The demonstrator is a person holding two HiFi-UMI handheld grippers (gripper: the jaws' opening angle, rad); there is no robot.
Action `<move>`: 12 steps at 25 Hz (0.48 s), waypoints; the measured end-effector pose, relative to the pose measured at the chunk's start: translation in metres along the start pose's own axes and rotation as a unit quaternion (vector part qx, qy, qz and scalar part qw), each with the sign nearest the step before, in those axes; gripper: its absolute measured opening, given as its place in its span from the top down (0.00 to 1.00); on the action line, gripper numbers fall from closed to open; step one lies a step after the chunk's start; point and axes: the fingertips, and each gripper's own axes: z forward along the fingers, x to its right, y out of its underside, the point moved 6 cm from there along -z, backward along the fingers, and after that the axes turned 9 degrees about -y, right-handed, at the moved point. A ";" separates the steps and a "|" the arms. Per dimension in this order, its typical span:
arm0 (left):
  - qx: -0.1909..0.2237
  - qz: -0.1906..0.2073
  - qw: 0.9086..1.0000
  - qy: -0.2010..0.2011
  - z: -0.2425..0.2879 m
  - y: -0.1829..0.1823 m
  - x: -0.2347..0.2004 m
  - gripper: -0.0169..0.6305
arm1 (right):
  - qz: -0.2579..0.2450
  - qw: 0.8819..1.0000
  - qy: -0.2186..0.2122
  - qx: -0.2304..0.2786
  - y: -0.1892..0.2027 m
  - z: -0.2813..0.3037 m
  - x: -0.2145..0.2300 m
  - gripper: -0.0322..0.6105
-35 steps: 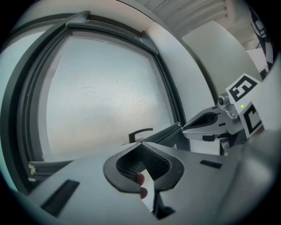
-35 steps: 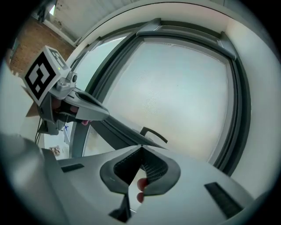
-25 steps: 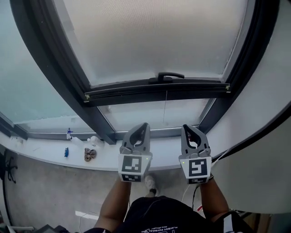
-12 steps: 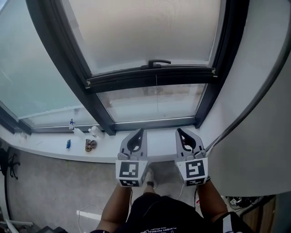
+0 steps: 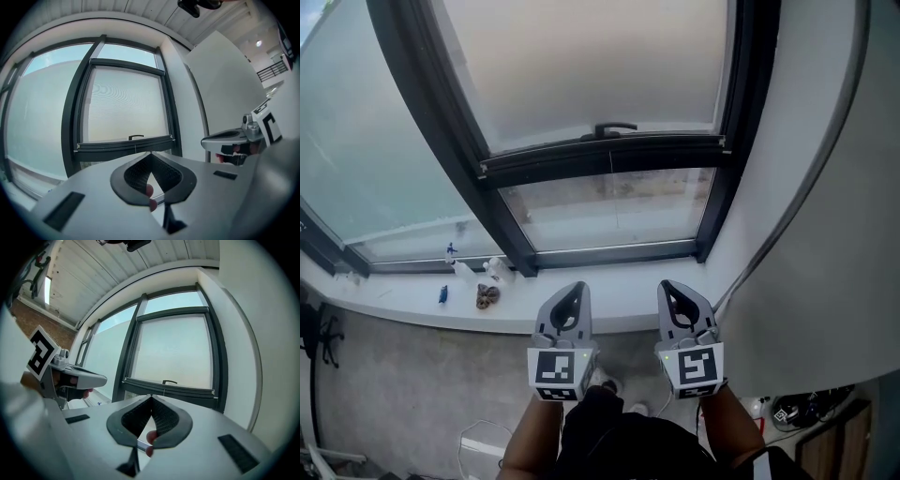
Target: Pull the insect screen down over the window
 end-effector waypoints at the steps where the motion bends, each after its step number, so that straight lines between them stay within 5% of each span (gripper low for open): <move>1: -0.001 0.000 1.000 0.000 -0.003 0.001 0.002 0.97 | 0.001 1.000 0.004 0.000 0.002 -0.004 0.000 0.94; 12: -0.011 0.002 1.000 0.010 -0.014 0.009 0.015 0.97 | 0.000 1.000 0.009 -0.010 0.010 -0.017 -0.011 0.95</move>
